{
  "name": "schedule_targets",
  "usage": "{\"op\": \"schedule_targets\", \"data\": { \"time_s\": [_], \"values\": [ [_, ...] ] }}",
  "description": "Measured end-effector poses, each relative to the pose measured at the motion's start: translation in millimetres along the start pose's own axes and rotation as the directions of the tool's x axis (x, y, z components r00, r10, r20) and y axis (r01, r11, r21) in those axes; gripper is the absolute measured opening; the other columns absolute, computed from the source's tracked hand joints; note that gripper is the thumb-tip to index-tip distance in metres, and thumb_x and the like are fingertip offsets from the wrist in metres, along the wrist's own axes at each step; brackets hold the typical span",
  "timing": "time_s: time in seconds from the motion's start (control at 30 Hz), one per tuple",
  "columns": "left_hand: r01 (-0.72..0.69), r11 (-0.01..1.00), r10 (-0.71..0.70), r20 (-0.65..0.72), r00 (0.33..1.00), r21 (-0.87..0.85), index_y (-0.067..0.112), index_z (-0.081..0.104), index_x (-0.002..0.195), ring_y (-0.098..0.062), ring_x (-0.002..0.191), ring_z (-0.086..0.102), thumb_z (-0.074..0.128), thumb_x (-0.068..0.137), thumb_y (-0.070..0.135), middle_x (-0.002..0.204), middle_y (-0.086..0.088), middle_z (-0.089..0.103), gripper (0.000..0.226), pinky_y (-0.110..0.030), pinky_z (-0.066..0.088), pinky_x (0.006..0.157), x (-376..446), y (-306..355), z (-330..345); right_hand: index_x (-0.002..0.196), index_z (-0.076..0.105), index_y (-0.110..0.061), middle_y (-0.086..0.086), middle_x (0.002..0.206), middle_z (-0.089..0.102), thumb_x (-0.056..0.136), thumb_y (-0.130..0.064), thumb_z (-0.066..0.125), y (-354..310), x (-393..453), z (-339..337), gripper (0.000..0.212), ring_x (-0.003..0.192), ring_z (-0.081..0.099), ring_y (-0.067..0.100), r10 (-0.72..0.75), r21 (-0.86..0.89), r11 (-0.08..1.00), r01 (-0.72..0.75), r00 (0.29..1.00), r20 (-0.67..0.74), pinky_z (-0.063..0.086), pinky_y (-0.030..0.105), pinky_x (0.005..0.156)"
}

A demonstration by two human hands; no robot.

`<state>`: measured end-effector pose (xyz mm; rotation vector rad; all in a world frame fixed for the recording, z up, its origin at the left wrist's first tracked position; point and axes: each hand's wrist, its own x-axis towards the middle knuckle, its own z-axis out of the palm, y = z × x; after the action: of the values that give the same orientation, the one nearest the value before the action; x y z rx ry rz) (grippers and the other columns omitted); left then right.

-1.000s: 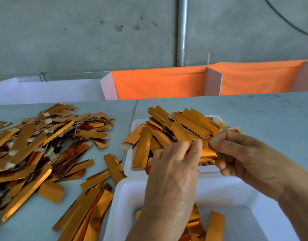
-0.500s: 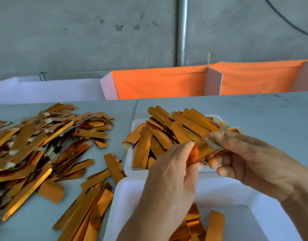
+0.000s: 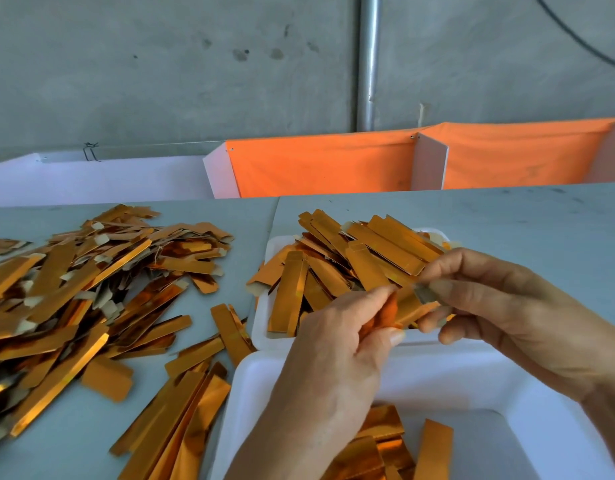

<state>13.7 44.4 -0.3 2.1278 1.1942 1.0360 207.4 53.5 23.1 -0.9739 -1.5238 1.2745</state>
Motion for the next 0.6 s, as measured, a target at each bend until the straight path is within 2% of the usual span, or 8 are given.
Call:
{"op": "schedule_targets", "data": {
  "time_s": [0.2,0.33,0.4,0.5,0.6],
  "values": [
    [-0.01,1.0,0.01,-0.013,1.0,-0.017,0.044,0.047,0.133,0.011,0.11,0.045,0.057,0.091,0.034,0.116,0.03,0.053,0.044,0.001,0.035,0.084,0.5,-1.4,-1.0,0.093,0.068,-0.021,0.009,0.094,0.071,0.054,-0.056,0.085,-5.2,-3.2,-2.2,0.055,0.088,0.071,0.026,-0.035,-0.043,0.998,0.038,0.997,0.075,0.055,0.024,0.064],
    [-0.02,1.0,0.02,-0.021,1.0,0.003,0.043,0.046,0.134,0.012,0.11,0.044,0.058,0.09,0.034,0.114,0.03,0.053,0.046,0.003,0.034,0.086,-0.5,-2.9,-0.1,0.09,0.068,-0.02,0.01,0.091,0.071,0.054,-0.055,0.085,-5.0,-3.5,-1.6,0.053,0.085,0.07,0.024,-0.045,-0.107,0.993,0.05,0.998,0.046,0.055,0.024,0.063],
    [-0.027,0.999,0.028,-0.018,0.999,0.018,0.043,0.045,0.135,0.012,0.11,0.045,0.059,0.09,0.034,0.115,0.031,0.052,0.048,0.003,0.034,0.087,-1.0,-3.3,0.9,0.085,0.068,-0.02,0.008,0.086,0.071,0.058,-0.048,0.084,-3.1,-2.3,0.2,0.042,0.08,0.07,0.021,-0.062,-0.153,0.986,0.062,0.998,0.002,0.054,0.023,0.061],
    [-0.044,0.999,0.045,-0.03,0.999,0.029,0.04,0.045,0.136,0.01,0.111,0.045,0.059,0.09,0.032,0.116,0.03,0.052,0.049,0.002,0.034,0.089,-0.8,-4.3,0.7,0.081,0.067,-0.02,0.007,0.081,0.07,0.07,-0.027,0.073,-2.2,-1.1,4.1,0.015,0.074,0.069,0.02,-0.073,-0.17,0.983,0.07,0.997,-0.013,0.053,0.022,0.06],
    [-0.066,0.997,0.066,-0.014,0.998,0.041,0.04,0.045,0.136,0.014,0.111,0.042,0.059,0.091,0.029,0.119,0.031,0.05,0.049,0.004,0.03,0.089,-1.0,-3.7,1.2,0.076,0.066,-0.017,0.005,0.068,0.066,0.077,-0.023,0.073,-2.9,-2.2,7.7,0.009,0.062,0.064,0.016,-0.06,-0.169,0.984,0.056,0.998,-0.016,0.052,0.021,0.059]
  ]
}}
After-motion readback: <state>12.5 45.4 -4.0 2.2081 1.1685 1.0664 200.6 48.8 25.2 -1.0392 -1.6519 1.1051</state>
